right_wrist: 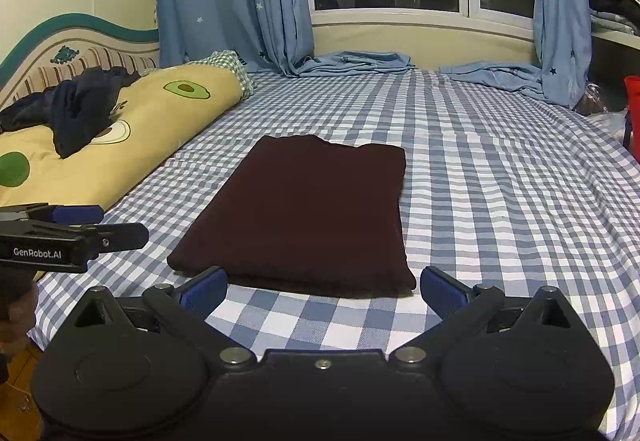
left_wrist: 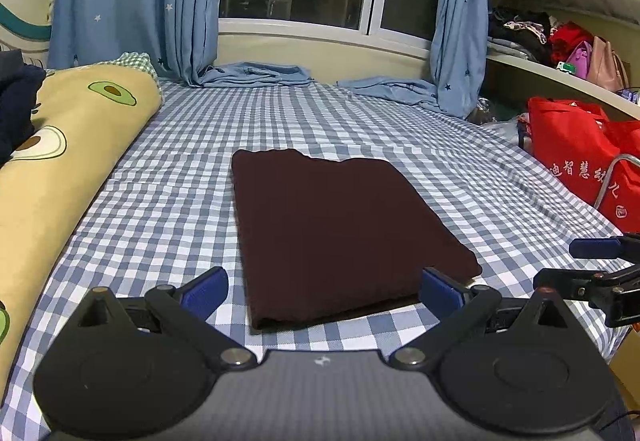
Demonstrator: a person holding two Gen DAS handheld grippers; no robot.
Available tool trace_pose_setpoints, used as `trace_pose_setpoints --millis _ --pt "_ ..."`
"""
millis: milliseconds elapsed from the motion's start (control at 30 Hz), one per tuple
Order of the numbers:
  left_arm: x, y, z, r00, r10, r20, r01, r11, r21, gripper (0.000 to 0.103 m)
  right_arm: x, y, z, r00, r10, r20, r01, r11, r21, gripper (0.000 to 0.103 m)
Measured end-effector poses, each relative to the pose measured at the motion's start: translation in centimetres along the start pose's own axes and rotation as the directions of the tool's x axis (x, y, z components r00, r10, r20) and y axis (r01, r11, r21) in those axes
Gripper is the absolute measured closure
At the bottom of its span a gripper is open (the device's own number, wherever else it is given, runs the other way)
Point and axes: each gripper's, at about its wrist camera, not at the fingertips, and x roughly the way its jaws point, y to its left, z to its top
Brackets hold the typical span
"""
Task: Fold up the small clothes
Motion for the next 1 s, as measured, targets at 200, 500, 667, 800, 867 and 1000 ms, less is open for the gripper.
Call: trace_pose_setpoints --millis 200,500,667,800,867,1000 --pt "0.0 -0.4 0.0 1.0 0.014 -0.012 -0.014 1.0 -0.002 0.001 0.1 -0.2 -0.1 1.0 0.012 -0.007 -0.012 1.0 0.018 0.001" --pt "0.2 -1.0 -0.3 0.998 0.03 -0.052 -0.031 0.999 -0.024 0.001 -0.1 -0.7 -0.5 1.0 0.006 -0.009 -0.005 1.0 0.023 0.001" --pt "0.2 -2.1 -0.4 0.997 0.046 -0.061 -0.046 0.999 -0.006 0.001 -0.3 -1.5 -0.6 1.0 0.007 -0.004 -0.007 0.999 0.041 0.001" --pt "0.2 -3.0 -0.3 0.996 0.052 -0.067 -0.052 0.999 0.001 0.001 -0.4 -2.1 -0.8 1.0 0.008 -0.002 -0.008 0.998 0.055 0.001" --pt "0.1 -3.5 -0.3 0.996 0.063 -0.066 -0.063 0.998 0.006 0.001 -0.5 -2.4 -0.9 1.0 0.018 0.0 -0.018 0.998 0.054 0.001" --pt "0.0 -4.4 -0.2 0.996 0.063 -0.067 -0.062 0.998 0.016 0.001 -0.9 -2.8 -0.8 1.0 0.013 0.015 -0.014 0.999 0.034 0.001"
